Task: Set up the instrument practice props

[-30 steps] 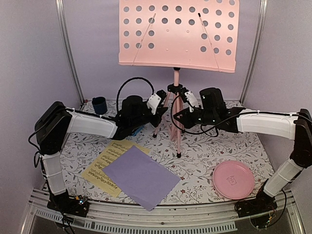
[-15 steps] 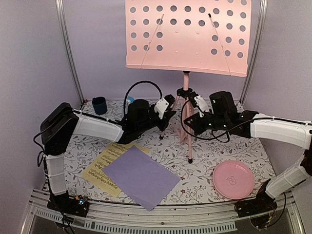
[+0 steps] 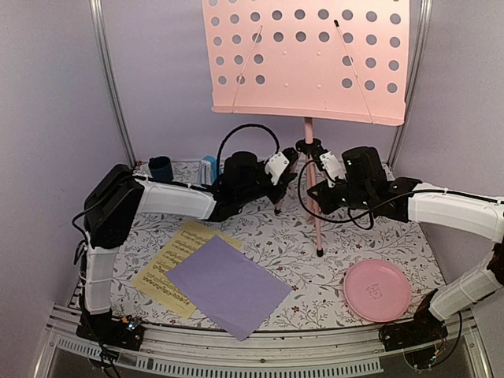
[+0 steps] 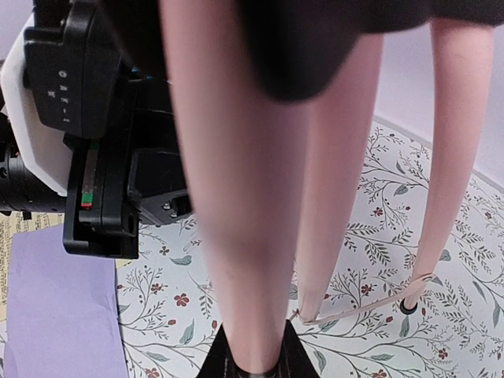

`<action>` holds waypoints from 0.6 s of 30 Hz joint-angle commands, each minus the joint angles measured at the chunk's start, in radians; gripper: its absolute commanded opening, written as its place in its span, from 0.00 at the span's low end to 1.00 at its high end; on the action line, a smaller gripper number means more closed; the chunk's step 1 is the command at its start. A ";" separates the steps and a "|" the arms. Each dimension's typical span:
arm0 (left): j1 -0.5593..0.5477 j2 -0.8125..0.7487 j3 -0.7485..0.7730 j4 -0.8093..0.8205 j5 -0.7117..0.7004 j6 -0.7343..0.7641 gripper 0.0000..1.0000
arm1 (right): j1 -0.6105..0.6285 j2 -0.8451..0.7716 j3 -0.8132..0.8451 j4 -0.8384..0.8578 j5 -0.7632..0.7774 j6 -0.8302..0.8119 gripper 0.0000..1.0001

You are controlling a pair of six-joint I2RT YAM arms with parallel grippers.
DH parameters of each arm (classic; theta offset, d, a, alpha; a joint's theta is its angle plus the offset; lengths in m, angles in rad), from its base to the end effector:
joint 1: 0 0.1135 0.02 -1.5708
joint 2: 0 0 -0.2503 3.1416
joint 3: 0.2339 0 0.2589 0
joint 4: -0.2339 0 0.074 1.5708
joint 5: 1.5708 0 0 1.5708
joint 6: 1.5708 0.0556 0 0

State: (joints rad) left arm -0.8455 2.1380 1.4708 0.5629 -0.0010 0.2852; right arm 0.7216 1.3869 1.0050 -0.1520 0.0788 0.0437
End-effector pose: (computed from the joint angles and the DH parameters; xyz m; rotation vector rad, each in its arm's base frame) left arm 0.3439 -0.3878 0.2024 0.9060 1.4295 -0.4207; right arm 0.2594 0.2224 0.2555 -0.6614 2.0199 0.3749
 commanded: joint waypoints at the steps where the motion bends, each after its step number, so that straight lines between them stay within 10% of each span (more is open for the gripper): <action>1: 0.100 -0.004 0.065 -0.028 -0.191 0.156 0.00 | -0.003 -0.098 0.051 -0.027 -0.003 0.052 0.00; 18: 0.180 -0.096 0.073 -0.139 -0.168 0.223 0.00 | -0.011 -0.052 0.078 0.011 -0.057 0.145 0.00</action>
State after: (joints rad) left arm -0.8284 2.1139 1.5089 0.4282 0.0380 0.3740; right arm 0.7132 1.3708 1.0092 -0.1932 0.0559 0.1440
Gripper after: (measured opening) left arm 0.134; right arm 0.103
